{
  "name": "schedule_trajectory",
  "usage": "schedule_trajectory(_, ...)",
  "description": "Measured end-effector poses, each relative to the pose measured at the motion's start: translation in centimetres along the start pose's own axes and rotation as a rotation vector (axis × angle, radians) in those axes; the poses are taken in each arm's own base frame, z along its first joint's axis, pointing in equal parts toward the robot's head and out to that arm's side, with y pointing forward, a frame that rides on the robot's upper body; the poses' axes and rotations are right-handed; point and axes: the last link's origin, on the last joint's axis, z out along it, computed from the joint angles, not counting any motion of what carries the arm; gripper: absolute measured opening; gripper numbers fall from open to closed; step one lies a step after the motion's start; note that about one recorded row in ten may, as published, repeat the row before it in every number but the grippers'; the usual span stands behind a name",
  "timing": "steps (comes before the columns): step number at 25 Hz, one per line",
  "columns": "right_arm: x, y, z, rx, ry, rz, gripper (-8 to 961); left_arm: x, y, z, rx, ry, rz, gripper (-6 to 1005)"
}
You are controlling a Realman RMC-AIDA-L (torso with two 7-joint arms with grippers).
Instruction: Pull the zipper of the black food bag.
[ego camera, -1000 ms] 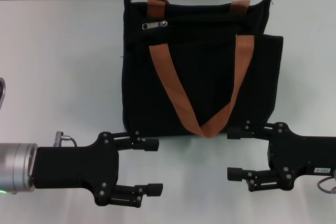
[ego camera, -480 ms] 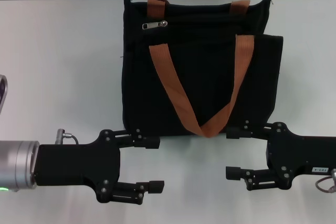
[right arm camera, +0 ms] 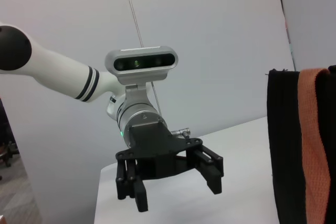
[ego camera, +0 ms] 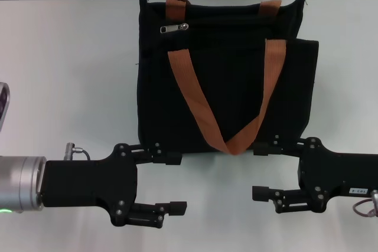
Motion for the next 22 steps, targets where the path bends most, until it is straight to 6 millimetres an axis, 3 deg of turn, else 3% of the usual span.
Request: schedule_trajectory(22, 0.27, -0.06, 0.28, 0.029, -0.026, 0.023, 825, 0.18, 0.24, 0.2, -0.013, 0.019, 0.023, 715)
